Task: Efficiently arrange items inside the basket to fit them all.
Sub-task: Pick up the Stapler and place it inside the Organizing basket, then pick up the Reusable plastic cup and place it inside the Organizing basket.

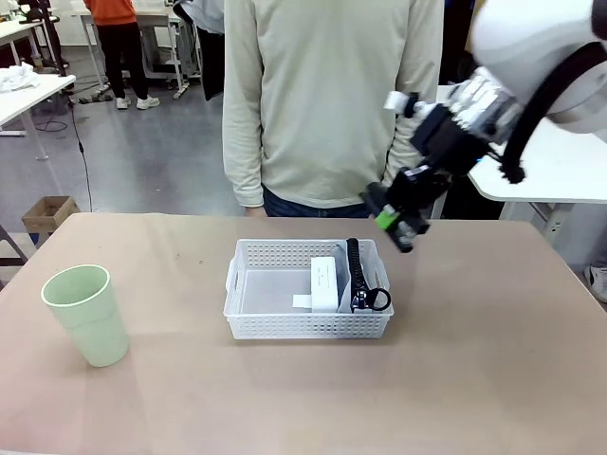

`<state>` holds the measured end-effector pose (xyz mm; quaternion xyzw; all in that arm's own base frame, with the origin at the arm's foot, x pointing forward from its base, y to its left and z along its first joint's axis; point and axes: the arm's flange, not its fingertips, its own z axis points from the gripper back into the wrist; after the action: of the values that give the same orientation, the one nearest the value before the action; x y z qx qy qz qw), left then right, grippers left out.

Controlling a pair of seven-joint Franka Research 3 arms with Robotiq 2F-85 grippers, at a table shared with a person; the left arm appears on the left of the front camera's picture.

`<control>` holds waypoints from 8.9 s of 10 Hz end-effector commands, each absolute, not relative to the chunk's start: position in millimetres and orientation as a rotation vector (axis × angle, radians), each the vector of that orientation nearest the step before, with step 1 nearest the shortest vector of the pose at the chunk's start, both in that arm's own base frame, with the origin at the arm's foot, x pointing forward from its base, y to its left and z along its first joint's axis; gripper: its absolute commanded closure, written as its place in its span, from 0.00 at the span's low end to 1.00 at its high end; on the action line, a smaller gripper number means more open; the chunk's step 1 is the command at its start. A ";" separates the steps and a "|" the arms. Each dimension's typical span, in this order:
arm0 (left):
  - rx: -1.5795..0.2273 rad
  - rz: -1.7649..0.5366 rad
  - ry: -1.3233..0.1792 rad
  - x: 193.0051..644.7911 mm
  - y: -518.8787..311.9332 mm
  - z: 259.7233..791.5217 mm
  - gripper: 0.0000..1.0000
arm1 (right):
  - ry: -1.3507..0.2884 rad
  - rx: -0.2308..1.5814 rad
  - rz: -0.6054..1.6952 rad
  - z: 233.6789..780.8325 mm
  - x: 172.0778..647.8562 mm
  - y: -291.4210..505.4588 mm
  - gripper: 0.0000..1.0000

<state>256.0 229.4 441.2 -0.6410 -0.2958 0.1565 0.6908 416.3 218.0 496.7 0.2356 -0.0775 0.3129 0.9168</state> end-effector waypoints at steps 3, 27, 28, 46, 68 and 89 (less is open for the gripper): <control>-1.437 0.329 -0.669 254.9 229.7 441.8 0.00 | -0.151 0.304 0.749 462.5 426.7 333.2 0.63; -1.437 0.329 -0.669 254.9 229.7 441.8 0.00 | -0.105 0.112 0.764 321.8 457.2 451.3 0.32; -1.437 0.329 -0.669 254.9 229.7 441.8 0.00 | -0.111 0.101 0.752 321.6 456.7 450.0 0.04; -1.437 0.329 -0.669 254.9 229.7 441.8 0.00 | -0.173 1.534 0.057 358.4 335.3 -69.0 0.00; -1.596 -0.271 -0.474 253.0 144.2 465.7 0.00 | -0.128 1.414 0.049 377.4 328.0 -62.0 0.00; -0.908 -1.321 -1.036 282.6 167.3 300.3 0.00 | -0.128 1.414 0.049 377.4 328.0 -62.0 0.00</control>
<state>283.0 168.1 309.6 -0.3939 -0.4548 -0.5420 0.5867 327.9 -63.1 373.6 0.6517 -0.0621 0.0319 0.7552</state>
